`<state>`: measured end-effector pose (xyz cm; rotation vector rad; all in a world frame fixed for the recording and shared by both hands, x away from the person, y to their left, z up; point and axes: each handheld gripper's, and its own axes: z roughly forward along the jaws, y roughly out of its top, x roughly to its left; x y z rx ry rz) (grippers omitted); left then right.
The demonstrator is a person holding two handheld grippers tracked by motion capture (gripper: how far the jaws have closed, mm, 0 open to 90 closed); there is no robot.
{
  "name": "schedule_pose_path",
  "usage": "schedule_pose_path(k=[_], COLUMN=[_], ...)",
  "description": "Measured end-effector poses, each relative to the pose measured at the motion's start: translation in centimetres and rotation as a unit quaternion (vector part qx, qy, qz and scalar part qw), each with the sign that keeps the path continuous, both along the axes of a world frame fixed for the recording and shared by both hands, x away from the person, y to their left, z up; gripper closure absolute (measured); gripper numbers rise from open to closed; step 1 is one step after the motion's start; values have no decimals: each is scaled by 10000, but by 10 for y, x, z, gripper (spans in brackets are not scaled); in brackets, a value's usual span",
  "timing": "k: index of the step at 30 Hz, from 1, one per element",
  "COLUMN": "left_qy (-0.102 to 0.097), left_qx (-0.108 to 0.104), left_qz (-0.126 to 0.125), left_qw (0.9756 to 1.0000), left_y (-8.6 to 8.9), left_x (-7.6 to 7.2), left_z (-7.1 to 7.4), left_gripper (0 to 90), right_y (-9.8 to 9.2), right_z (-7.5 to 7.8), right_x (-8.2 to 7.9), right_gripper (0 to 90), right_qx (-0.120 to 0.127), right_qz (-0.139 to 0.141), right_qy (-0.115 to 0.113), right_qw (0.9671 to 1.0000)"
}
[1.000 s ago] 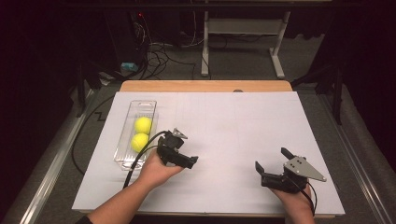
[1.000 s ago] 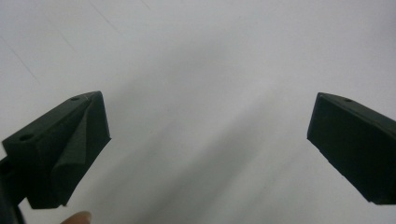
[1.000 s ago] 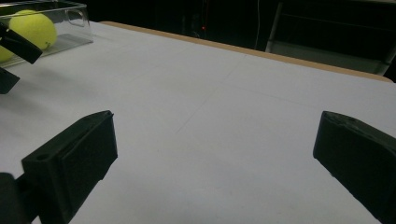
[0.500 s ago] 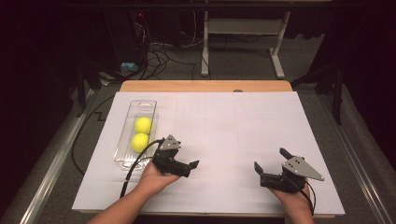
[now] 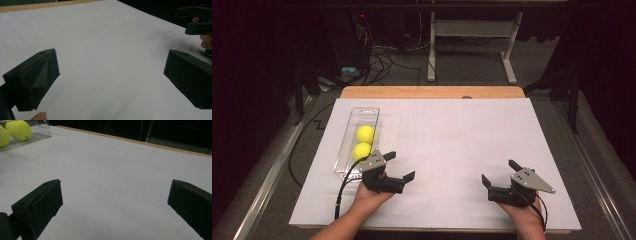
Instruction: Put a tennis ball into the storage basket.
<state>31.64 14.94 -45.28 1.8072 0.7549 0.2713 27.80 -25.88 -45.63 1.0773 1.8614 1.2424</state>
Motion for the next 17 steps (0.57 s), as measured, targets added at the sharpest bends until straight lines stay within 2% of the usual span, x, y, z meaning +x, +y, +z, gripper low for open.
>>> schedule_pose_path(k=[4, 8, 17], left_qy=[-66, -159, -151], left_qx=[-104, -110, -96], left_qz=[-51, -4, 68], left_qw=[9999, 9998, 9998], left_y=[-1, 1, 0], left_x=[-5, -6, -8], left_z=[1, 2, 2], left_gripper=[11, 3, 2], right_y=[0, 1, 0], right_z=[0, 0, 2], right_x=[0, 0, -1], right_gripper=[0, 0, 0], right_qx=[3, 4, 26], right_qz=[-29, -33, 36], right_qy=[6, 20, -58], right_qw=[10000, 10000, 10000])
